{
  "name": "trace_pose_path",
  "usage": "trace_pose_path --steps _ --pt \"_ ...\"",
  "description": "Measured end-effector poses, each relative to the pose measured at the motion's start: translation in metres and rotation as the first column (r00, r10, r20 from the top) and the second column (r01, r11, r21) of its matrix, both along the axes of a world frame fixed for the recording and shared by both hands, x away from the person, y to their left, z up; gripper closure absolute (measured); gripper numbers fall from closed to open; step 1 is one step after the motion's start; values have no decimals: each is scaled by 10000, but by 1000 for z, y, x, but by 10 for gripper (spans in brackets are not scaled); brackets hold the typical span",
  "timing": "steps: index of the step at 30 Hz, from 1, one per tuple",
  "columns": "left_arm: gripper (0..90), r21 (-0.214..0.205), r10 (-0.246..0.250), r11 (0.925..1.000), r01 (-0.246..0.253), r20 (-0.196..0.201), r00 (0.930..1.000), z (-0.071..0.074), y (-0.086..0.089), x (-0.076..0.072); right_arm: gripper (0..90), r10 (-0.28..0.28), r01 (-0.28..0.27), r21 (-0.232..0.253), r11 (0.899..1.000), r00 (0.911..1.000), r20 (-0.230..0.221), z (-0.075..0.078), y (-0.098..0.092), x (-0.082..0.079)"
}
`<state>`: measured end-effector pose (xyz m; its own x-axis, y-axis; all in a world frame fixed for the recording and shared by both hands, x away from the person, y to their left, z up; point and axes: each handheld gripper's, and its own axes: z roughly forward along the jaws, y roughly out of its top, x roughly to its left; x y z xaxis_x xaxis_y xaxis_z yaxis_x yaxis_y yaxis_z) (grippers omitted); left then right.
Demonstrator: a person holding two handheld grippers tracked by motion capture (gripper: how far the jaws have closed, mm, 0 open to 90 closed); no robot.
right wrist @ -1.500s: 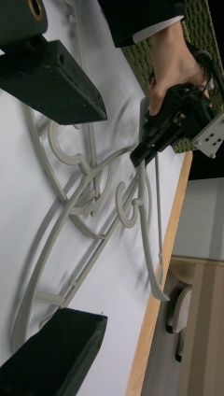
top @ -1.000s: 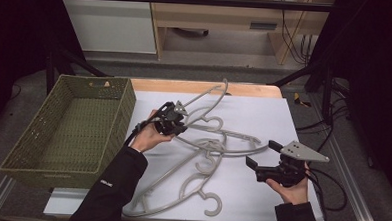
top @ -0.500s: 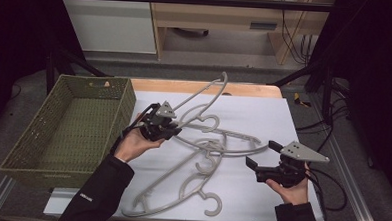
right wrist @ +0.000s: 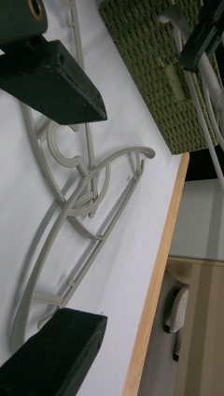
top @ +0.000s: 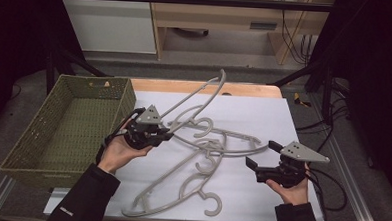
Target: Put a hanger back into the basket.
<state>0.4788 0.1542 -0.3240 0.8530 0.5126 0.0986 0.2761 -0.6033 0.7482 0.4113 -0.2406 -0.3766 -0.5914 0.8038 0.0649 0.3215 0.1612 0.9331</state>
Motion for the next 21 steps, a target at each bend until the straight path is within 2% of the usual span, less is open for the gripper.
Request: trace_pose_path --steps 4,7,8,10,21 --pt "810 -292 -61 9996 62 47 10000 8 6 -9 41 3 -3 8 10000 10000 -5 0 0 0" --pt "810 -270 -196 9994 199 127 9997 14 12 -15 41 17 -17 0 10000 10000 -12 0 0 0" --pt "810 -442 -144 9989 148 104 9998 15 13 -16 41 10 -10 -11 10000 10000 -12 0 0 0" --pt "810 -522 -144 9985 149 108 9998 18 18 -19 40 13 -13 -1 10000 10000 -2 0 0 0" --pt "811 -719 98 9974 -95 37 9999 30 45 -26 40 37 -37 -31 10000 10000 -24 -1 1 0"
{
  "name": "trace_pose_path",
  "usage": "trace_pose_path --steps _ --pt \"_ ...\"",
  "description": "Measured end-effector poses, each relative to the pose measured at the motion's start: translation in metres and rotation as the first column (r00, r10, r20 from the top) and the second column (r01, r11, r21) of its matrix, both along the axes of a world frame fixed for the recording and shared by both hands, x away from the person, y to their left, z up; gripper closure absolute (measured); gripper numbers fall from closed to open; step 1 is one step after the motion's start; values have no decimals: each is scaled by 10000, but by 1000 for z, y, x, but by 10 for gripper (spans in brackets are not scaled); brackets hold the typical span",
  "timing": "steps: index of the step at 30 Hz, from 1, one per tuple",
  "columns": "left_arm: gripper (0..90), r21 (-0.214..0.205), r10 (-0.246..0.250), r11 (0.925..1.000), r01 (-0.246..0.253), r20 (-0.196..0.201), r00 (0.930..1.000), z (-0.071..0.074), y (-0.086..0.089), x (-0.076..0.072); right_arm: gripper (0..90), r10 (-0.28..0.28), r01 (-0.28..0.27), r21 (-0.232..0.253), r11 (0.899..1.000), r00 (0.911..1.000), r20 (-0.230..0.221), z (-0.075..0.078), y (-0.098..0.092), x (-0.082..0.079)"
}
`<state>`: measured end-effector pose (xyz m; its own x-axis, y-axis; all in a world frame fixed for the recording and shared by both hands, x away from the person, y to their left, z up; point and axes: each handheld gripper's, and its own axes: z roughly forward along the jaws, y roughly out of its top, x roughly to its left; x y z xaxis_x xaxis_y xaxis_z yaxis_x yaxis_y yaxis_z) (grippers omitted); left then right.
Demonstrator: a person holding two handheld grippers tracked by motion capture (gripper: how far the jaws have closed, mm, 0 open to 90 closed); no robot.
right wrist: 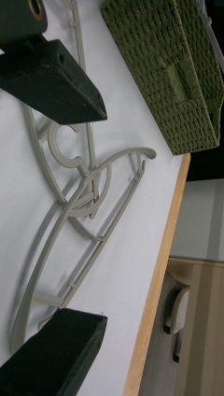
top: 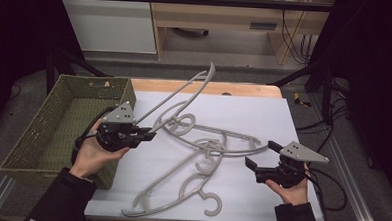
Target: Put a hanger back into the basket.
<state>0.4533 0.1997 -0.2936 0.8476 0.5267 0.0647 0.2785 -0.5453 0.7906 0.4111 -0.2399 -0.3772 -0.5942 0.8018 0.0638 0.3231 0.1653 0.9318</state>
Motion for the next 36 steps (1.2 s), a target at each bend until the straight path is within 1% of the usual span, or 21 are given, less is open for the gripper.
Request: trace_pose_path --steps 5,7,11,15,21,23,24,25,27,33,36 --pt "811 -80 81 9999 -80 43 10000 6 12 -2 40 -19 19 1 10000 10000 29 0 0 0" --pt "810 -161 130 9998 -131 -43 9999 8 18 -1 40 -29 29 -7 10000 10000 4 0 0 0" --pt "810 -99 272 9996 -273 -83 9996 12 27 2 40 10 -10 -11 10000 10000 2 0 0 0" --pt "811 -40 409 9992 -409 -12 9992 16 39 4 40 4 -4 -16 10000 10000 12 0 0 0" --pt "811 -108 729 9973 -729 9 9973 22 61 5 40 10 -10 -18 10000 10000 6 0 0 0" --pt "810 -102 892 9960 -892 12 9960 23 70 6 40 10 -10 -10 10000 10000 -15 0 0 0" --pt "810 -102 892 9960 -892 12 9960 23 70 6 40 10 -10 -10 10000 10000 -15 0 0 0" --pt "811 -150 1058 9943 -1058 -13 9944 24 80 7 40 16 -16 -24 10000 10000 -7 0 0 0" --pt "811 -198 1181 9928 -1181 -60 9930 24 88 8 40 7 -7 -37 10000 10000 -15 -1 1 0" --pt "811 -22 1538 9881 -1538 -160 9880 22 110 11 40 5 -6 -60 10000 10000 -45 -1 2 1" --pt "811 -85 1719 9850 -1721 -217 9849 20 119 12 40 4 -4 -101 9999 10000 -45 -2 2 1"
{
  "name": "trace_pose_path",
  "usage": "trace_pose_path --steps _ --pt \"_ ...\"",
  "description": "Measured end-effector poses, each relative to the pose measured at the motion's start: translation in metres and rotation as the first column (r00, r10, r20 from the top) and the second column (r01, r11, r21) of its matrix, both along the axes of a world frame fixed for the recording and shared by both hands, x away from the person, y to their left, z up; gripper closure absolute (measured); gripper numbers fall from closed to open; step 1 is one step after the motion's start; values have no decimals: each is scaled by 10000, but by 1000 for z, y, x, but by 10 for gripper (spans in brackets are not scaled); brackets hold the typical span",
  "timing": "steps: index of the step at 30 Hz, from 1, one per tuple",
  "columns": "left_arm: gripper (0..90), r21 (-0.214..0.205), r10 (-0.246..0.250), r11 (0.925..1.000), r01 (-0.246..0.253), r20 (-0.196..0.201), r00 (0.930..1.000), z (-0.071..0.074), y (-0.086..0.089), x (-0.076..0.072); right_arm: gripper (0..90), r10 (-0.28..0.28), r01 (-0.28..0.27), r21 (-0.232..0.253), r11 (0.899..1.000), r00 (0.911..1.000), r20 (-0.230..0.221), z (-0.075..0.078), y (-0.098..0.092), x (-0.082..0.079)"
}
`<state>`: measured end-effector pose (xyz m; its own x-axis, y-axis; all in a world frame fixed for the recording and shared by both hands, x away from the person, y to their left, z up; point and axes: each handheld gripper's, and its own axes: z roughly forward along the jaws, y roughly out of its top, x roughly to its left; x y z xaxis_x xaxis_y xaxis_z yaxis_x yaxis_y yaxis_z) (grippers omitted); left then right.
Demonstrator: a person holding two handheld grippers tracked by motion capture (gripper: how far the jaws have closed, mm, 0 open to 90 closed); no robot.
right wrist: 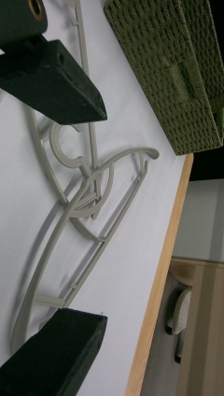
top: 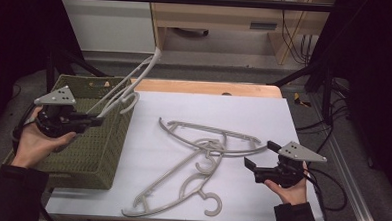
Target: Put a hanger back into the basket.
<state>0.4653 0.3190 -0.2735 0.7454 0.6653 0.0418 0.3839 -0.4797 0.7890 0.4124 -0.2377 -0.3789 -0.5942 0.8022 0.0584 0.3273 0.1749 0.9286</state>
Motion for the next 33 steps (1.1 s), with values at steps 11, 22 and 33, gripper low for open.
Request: trace_pose_path --steps 11,22,33 --pt "811 -35 458 9989 -459 -231 9987 -6 32 4 40 -6 6 -42 10000 10000 -8 0 0 0" --pt "811 68 778 9970 -776 -538 9955 -17 60 6 40 -22 21 -107 9999 10000 -54 -1 1 1" --pt "811 270 926 9955 -906 -865 9919 -32 80 6 40 -24 22 -147 9999 9999 -98 -2 2 1"
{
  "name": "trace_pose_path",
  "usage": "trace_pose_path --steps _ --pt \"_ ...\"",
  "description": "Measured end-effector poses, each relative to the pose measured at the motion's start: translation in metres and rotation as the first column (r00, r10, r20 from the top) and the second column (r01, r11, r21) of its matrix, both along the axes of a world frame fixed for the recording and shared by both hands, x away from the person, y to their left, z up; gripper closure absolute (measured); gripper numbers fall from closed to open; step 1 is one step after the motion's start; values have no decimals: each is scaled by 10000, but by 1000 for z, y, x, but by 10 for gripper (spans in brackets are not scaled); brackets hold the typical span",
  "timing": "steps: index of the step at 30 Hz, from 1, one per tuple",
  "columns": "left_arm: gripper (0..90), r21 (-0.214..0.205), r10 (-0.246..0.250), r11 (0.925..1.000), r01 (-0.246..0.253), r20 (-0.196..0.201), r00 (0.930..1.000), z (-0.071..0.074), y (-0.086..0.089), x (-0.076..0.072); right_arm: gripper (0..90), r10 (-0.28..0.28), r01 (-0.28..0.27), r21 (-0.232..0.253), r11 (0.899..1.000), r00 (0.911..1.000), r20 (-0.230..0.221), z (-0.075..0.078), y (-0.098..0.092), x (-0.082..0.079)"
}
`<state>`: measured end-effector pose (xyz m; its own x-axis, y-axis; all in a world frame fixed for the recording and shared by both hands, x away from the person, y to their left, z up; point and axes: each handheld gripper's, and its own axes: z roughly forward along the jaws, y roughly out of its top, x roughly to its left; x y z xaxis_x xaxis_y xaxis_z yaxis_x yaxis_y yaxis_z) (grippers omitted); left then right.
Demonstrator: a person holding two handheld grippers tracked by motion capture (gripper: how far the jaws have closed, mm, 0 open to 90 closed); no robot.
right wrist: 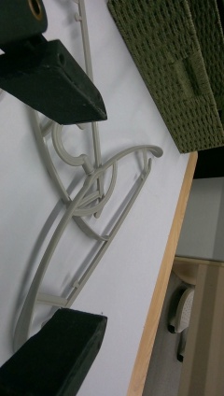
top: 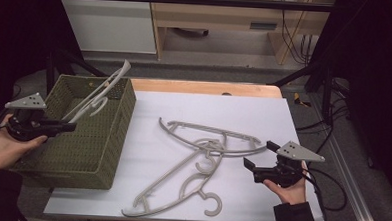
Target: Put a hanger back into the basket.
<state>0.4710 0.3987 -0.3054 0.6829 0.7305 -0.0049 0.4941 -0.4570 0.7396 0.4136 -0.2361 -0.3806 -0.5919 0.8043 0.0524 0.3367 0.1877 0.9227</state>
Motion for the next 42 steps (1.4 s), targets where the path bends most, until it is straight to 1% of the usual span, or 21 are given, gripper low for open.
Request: trace_pose_path --steps 2,6,7,12,18,24,26,30,31,33,34,35,36,39,41,42 --pt "811 8 38 10000 -38 -44 10000 -2 3 0 40 -3 3 -28 10000 10000 28 0 0 1" --pt "811 223 116 9997 -112 -147 9998 -6 8 1 40 8 -8 -47 10000 10000 22 -1 0 1" --pt "811 170 152 9997 -149 -200 9997 -7 9 1 40 10 -10 -48 10000 10000 18 -1 0 1" --pt "811 221 253 9995 -245 -395 9989 -12 15 3 40 -4 4 -45 10000 10000 13 -1 0 1" --pt "811 386 210 9991 -186 -619 9979 -19 19 4 40 -2 2 -43 10000 10000 13 0 0 1" --pt "811 561 314 9981 -265 -878 9956 -27 24 4 40 -2 2 -37 10000 10000 8 0 0 1" --pt "811 602 329 9978 -269 -1008 9944 -31 24 4 40 -17 17 -43 10000 10000 9 -1 0 1" --pt "812 771 407 9965 -325 -1078 9933 -39 23 6 40 -8 8 -61 10000 10000 5 -1 1 1" --pt "812 709 442 9968 -366 -1095 9930 -41 22 6 40 -9 9 -62 10000 10000 6 -1 1 1" --pt "812 755 447 9965 -362 -1143 9924 -43 21 7 40 -13 13 -55 10000 10000 -5 -1 1 1" --pt "812 733 506 9964 -423 -1149 9921 -47 19 8 40 -14 14 -59 10000 10000 2 -1 1 1" --pt "812 840 476 9957 -380 -1157 9921 -51 18 10 40 -11 11 -64 10000 10000 2 -1 1 1" --pt "812 833 516 9956 -420 -1160 9919 -54 16 11 40 -3 4 -65 10000 10000 5 -1 1 1" --pt "811 1031 548 9938 -419 -1253 9906 -60 13 13 40 -15 15 -59 10000 10000 7 -1 1 1" --pt "811 1073 631 9930 -496 -1269 9899 -63 11 13 40 -16 16 -62 10000 10000 0 -1 1 1" --pt "811 1221 639 9914 -476 -1333 9890 -64 11 13 40 -20 20 -60 10000 10000 -4 -1 1 1"
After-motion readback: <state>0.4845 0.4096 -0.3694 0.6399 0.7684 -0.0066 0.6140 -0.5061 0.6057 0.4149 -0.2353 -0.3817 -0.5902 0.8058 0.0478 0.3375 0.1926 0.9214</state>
